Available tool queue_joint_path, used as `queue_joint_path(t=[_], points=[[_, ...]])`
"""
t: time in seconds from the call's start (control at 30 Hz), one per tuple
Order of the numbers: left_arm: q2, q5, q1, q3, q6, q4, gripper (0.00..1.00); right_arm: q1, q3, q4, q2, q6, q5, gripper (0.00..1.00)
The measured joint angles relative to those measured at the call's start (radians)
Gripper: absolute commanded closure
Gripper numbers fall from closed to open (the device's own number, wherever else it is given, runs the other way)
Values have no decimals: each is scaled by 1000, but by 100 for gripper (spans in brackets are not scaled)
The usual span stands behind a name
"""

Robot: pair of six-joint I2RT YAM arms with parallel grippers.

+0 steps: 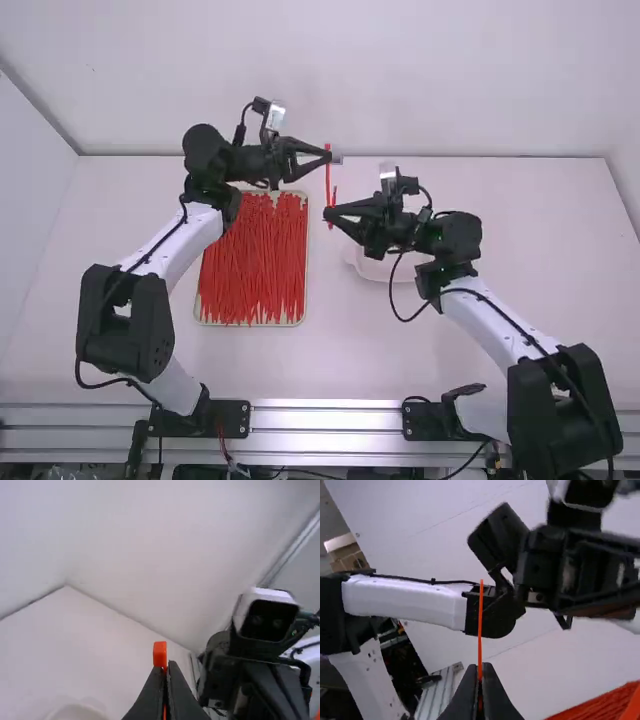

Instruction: Fasten the cable tie

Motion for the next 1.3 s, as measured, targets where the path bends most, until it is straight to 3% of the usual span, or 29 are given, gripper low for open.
queue_joint_path(t=[0.33,0.73,1.1,1.3], points=[[0,121,0,0,191,9,98,39,0,-3,1,173,54,100],[0,194,0,0,463,32,99,65,0,-36,1,248,97,100],[0,235,5,0,464,274,98,89,0,-103,2,286,140,100],[0,235,5,0,454,283,99,77,0,-98,2,309,145,100]])
